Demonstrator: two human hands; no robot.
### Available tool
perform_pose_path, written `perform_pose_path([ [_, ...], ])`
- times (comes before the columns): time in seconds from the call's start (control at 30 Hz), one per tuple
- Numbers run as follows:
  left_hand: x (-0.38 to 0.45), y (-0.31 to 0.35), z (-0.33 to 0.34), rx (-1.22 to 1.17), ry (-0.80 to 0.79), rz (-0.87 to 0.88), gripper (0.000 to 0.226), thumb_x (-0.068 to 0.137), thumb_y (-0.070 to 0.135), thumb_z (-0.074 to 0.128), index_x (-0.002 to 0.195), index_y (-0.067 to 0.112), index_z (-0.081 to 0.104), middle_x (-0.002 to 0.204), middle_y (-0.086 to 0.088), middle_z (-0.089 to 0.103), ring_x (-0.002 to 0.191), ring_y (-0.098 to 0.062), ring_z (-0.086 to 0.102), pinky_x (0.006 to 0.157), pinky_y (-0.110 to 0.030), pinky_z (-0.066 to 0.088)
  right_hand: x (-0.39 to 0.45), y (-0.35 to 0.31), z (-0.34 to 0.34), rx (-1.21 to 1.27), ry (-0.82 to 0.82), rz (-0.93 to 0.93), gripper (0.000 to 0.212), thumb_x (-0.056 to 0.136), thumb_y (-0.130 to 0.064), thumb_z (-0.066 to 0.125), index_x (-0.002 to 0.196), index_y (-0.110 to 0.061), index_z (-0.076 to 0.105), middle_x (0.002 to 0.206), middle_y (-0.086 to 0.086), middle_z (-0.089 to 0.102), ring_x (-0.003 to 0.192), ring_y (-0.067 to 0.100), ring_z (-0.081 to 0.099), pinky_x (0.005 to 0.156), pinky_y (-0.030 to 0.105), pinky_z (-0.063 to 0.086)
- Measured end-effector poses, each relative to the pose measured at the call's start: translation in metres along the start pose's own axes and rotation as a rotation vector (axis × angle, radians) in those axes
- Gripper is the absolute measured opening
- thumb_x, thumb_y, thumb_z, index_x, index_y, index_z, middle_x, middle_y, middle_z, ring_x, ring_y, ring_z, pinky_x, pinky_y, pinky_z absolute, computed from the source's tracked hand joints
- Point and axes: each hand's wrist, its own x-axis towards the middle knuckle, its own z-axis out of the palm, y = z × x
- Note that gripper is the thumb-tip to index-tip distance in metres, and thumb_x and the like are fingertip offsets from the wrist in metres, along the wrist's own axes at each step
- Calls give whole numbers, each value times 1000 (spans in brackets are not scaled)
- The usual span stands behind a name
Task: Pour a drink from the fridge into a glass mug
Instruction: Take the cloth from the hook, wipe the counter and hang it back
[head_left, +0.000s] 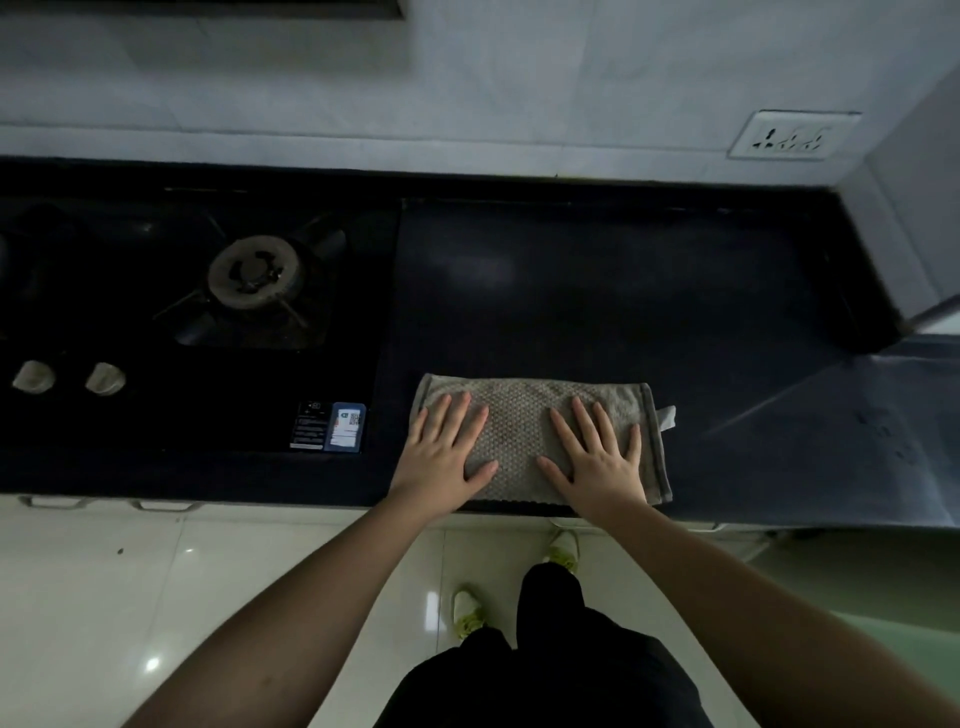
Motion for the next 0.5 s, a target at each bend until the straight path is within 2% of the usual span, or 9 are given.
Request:
perform_pose_path([
  [0.23, 2, -1, 2, 4, -9, 3, 84, 90, 74, 6, 157, 26, -5, 164, -5, -16, 150, -25, -19, 121, -46, -11, 2, 0, 3, 6, -25, 2, 71, 83, -80, -2, 145, -50, -20, 162, -12, -16, 147, 15, -19, 112, 59, -16],
  [0.37, 5, -4, 0, -61, -57, 21, 85, 87, 75, 5, 157, 28, -6, 163, -1, -22, 148, -21, -24, 119, -43, -15, 3, 2, 0, 28, -38, -18, 72, 86, -78, 8, 149, -48, -9, 162, -12, -12, 148, 15, -16, 112, 58, -16],
  [0.43, 9, -8, -7, -160, -41, 22, 80, 89, 72, 10, 157, 31, 11, 166, 2, -7, 151, -19, -11, 120, -42, -7, 4, 5, -5, 67, -26, -28, 70, 88, -75, 13, 151, -45, 5, 163, -12, -3, 149, 15, -11, 114, 56, -13],
  [0.5, 14, -14, -16, -230, 25, 25, 68, 93, 65, 25, 151, 30, 33, 162, 3, 18, 150, -21, 14, 119, -43, 12, 2, 7, -11, 91, 23, -18, 66, 92, -69, 22, 150, -39, 24, 162, -9, 12, 149, 17, -1, 118, 54, -6],
])
